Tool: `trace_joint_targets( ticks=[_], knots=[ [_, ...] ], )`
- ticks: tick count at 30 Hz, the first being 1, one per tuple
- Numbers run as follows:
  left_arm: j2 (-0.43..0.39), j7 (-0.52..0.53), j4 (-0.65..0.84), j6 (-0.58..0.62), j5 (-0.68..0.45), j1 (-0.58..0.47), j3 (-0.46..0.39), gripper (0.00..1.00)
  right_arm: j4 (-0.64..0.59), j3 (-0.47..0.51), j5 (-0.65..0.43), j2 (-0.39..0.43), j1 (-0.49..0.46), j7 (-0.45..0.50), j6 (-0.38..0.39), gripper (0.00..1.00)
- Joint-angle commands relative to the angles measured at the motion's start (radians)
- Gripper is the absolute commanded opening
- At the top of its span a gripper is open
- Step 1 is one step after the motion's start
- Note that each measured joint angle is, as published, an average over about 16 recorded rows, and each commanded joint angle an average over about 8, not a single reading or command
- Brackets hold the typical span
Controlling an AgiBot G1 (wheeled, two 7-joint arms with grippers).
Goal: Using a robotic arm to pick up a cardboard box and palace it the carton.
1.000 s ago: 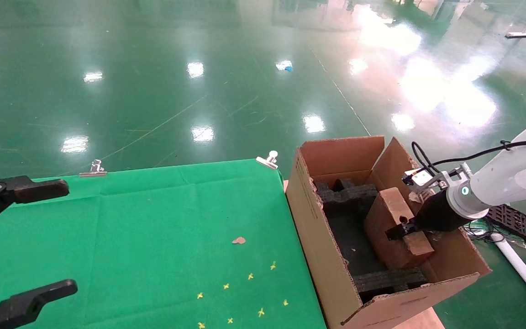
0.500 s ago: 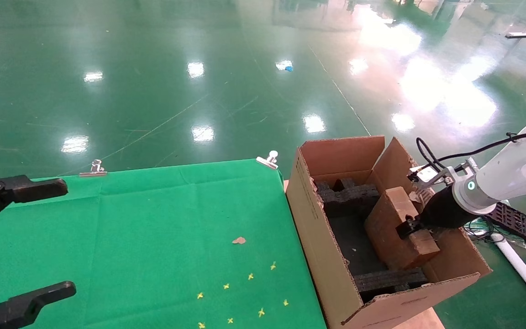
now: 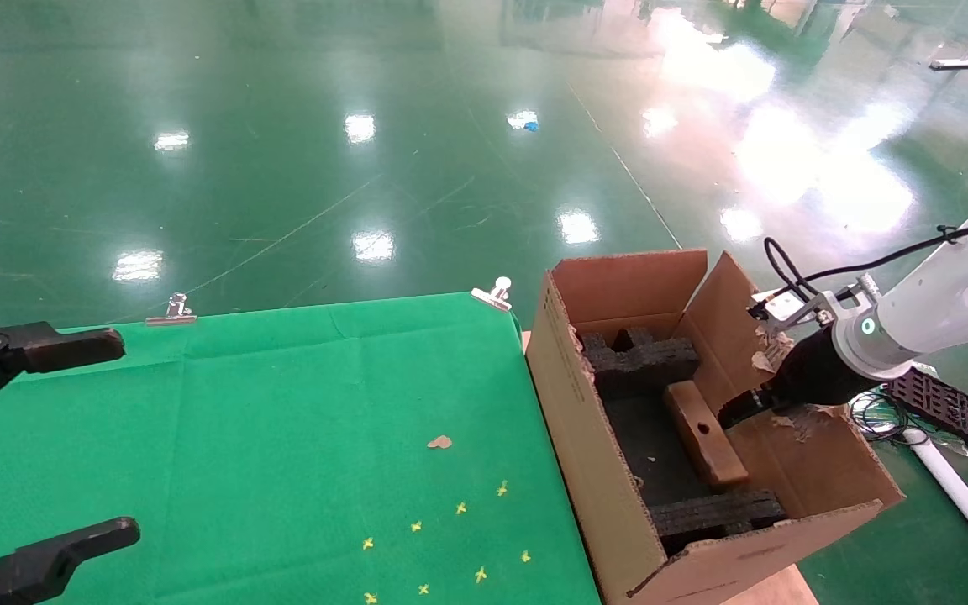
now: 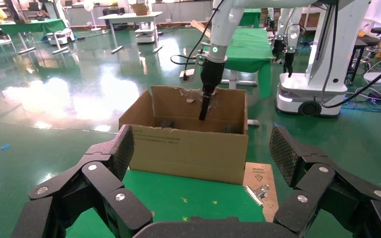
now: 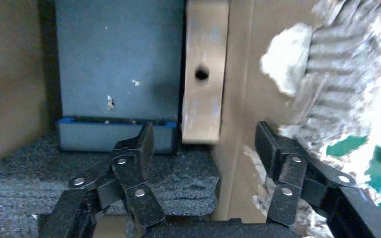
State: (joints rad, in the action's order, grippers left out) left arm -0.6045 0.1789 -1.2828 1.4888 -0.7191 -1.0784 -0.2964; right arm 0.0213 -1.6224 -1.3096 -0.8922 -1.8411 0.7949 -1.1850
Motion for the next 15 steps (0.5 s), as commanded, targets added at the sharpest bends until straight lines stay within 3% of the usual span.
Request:
trace_joint_targets(
  ticks=[1, 15],
  knots=[
    [0.000, 0.000, 0.000, 0.000, 0.000, 0.000, 0.000, 1.00, 0.000, 0.001, 0.002, 0.000, -0.006, -0.002, -0.004, 1.00],
    [0.000, 0.000, 0.000, 0.000, 0.001, 0.000, -0.001, 1.00, 0.100, 0.059, 0.071, 0.068, -0.332, -0.209, -0.056, 1.00]
  ],
)
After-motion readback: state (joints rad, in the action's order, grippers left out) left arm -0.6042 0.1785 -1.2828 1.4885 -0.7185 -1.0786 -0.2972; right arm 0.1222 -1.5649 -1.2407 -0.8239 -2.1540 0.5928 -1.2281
